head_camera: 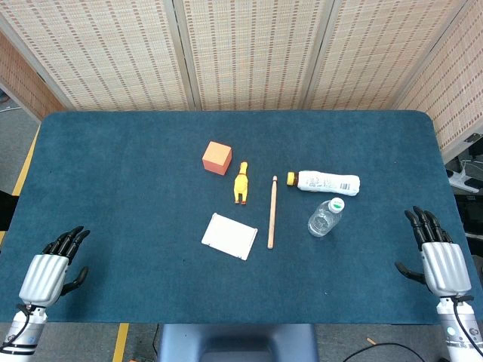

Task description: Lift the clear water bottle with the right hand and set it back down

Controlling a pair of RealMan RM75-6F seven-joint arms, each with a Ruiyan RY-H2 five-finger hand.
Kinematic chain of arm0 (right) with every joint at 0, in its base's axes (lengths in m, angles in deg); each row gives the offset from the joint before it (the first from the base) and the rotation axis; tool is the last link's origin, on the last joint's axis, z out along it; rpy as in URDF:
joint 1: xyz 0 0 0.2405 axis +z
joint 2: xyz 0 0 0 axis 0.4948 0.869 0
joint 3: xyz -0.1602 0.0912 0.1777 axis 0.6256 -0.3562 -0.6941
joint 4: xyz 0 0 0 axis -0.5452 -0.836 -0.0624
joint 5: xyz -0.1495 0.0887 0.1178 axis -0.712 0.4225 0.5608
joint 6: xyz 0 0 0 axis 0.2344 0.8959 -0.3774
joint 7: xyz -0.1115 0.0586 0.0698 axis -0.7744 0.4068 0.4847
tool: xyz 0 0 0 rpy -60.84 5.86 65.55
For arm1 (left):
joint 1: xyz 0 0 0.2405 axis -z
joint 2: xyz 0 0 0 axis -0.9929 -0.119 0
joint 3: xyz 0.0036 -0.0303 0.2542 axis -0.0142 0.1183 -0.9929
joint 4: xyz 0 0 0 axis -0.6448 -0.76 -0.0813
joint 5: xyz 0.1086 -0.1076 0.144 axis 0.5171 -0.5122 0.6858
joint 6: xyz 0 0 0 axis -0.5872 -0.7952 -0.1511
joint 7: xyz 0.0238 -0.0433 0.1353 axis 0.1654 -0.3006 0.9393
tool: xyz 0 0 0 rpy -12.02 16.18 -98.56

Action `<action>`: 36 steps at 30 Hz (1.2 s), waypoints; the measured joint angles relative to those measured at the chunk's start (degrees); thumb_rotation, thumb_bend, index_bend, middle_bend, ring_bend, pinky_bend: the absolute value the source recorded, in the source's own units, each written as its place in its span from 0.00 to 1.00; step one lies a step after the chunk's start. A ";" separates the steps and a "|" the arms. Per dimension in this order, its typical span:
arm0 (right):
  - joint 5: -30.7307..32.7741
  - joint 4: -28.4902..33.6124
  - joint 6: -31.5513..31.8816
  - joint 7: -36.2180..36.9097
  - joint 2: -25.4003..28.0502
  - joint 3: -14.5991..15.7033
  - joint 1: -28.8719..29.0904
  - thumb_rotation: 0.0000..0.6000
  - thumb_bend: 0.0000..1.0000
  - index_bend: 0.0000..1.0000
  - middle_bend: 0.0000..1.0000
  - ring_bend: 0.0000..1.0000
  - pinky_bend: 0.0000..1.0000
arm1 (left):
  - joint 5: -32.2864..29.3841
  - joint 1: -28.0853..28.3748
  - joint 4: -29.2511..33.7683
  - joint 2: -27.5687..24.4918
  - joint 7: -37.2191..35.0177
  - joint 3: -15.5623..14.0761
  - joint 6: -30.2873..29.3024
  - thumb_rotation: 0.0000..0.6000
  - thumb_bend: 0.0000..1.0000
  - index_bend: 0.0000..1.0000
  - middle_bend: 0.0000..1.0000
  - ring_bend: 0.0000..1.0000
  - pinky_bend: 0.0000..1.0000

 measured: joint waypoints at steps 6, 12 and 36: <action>0.17 -0.16 -0.56 -1.03 -0.47 0.11 0.10 1.00 0.07 0.00 0.00 0.00 0.24 | 0.05 -0.11 -0.16 -0.16 -0.93 0.07 -0.54 1.00 0.35 0.12 0.08 0.14 0.33; 0.28 -0.56 -1.41 -1.39 -0.96 -0.03 0.72 1.00 0.07 0.00 0.00 0.00 0.24 | 0.25 -0.22 -0.14 -0.21 -1.31 0.30 -1.29 1.00 0.35 0.12 0.09 0.14 0.33; -0.07 -14.70 -18.75 33.23 -7.06 -2.57 11.91 1.00 0.07 0.00 0.00 0.00 0.24 | -0.23 -0.87 0.63 -1.79 -4.28 0.49 -2.35 1.00 0.35 0.12 0.10 0.14 0.33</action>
